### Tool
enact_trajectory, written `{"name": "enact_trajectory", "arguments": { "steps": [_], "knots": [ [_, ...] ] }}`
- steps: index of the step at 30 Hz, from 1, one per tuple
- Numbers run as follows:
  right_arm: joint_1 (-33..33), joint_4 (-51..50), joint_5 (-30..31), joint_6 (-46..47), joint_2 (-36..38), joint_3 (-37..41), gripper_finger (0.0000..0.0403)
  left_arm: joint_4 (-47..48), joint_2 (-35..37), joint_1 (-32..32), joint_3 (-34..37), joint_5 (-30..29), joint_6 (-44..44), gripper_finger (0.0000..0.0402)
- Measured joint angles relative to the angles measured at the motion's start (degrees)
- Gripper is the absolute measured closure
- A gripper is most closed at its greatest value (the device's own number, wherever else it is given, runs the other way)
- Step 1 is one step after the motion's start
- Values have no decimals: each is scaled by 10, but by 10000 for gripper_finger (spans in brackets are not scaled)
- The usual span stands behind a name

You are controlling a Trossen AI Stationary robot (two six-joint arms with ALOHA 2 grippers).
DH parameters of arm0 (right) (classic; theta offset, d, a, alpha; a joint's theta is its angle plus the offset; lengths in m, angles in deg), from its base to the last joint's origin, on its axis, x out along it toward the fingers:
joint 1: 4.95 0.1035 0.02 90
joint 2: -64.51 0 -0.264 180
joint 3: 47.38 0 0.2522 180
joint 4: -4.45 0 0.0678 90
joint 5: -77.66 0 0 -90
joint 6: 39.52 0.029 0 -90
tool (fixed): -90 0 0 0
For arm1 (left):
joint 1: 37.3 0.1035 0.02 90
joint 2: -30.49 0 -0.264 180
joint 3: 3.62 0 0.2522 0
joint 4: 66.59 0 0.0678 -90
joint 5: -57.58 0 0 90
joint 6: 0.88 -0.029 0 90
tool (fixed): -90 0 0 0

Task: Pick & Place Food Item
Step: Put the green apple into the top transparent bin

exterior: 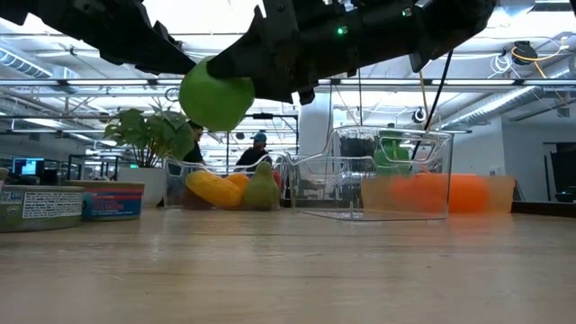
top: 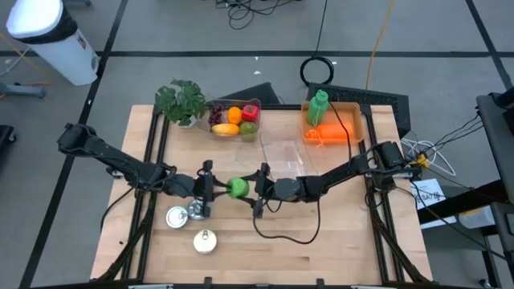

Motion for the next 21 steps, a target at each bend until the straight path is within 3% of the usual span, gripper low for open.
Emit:
{"name": "enact_trajectory", "arguments": {
  "steps": [5,11,21],
  "knots": [
    [0,2,-1,0,0,0,120,1,0,4,0,-2,-8,388],
    [0,2,0,-1,-1,0,112,4,1,18,0,0,5,394],
    [0,-18,1,-23,2,0,53,42,0,18,-19,-23,10,394]
  ]
}}
